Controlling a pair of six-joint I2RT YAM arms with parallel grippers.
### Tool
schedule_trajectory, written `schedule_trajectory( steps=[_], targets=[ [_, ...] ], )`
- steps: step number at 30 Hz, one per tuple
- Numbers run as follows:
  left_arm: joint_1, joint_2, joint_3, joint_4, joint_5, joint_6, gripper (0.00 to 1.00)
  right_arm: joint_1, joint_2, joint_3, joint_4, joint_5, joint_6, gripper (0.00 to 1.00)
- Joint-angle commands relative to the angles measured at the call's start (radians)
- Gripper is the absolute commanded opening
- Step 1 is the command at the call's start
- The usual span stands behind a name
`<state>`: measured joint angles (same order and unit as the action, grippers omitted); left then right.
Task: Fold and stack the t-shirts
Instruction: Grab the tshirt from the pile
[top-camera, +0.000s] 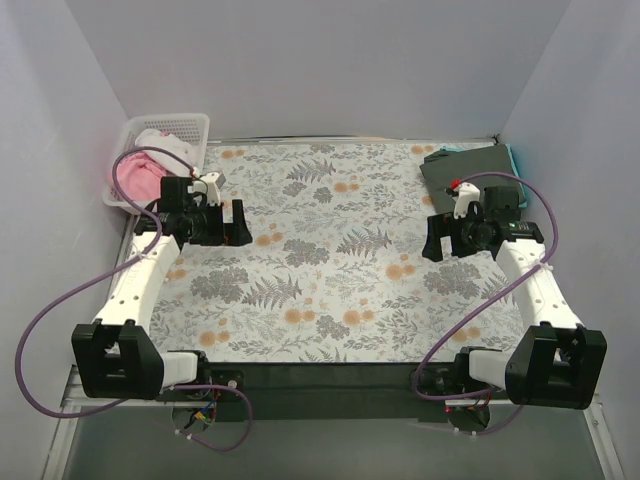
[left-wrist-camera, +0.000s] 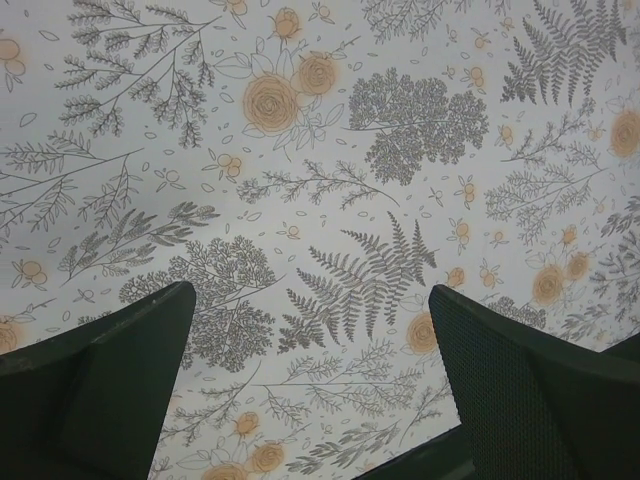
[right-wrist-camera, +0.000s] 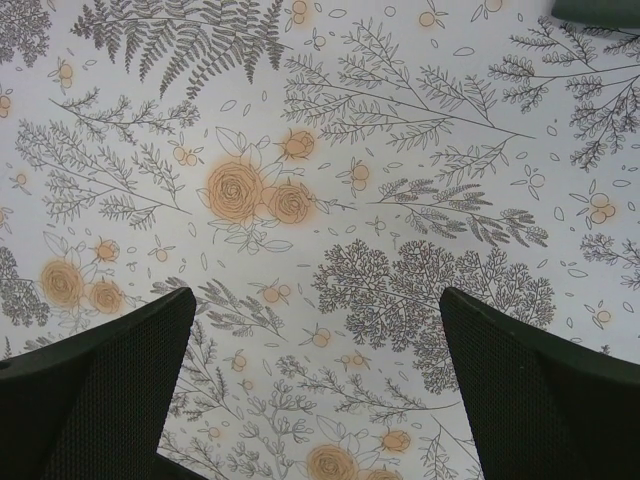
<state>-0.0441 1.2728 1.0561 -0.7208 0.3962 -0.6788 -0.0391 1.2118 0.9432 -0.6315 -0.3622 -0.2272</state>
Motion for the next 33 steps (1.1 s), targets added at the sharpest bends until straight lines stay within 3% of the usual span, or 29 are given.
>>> schedule_trajectory(
  steps=[1,6,10,16,18,23,33],
  targets=[
    [-0.003,-0.007,0.093,-0.015,-0.051,-0.016,0.98,-0.001,-0.012,-0.001,0.033,-0.011,0.002,0.98],
    [0.003,0.094,0.327,0.012,-0.054,-0.065,0.98,-0.001,-0.008,-0.004,0.035,-0.029,-0.004,0.98],
    [0.041,0.299,0.624,0.041,-0.083,-0.120,0.98,-0.001,0.009,-0.003,0.035,-0.023,-0.008,0.98],
    [0.220,0.616,1.005,0.027,-0.069,-0.201,0.98,-0.001,0.026,0.002,0.033,-0.027,-0.006,0.98],
    [0.260,0.680,1.068,0.034,-0.076,-0.226,0.96,-0.001,0.029,0.003,0.033,-0.029,-0.003,0.98],
    [0.369,0.832,1.150,0.067,-0.057,-0.298,0.84,-0.001,0.051,0.006,0.032,-0.038,-0.001,0.98],
    [0.388,0.922,1.024,0.193,0.038,-0.383,0.75,-0.001,0.124,-0.017,0.035,-0.017,-0.012,0.99]
  ],
)
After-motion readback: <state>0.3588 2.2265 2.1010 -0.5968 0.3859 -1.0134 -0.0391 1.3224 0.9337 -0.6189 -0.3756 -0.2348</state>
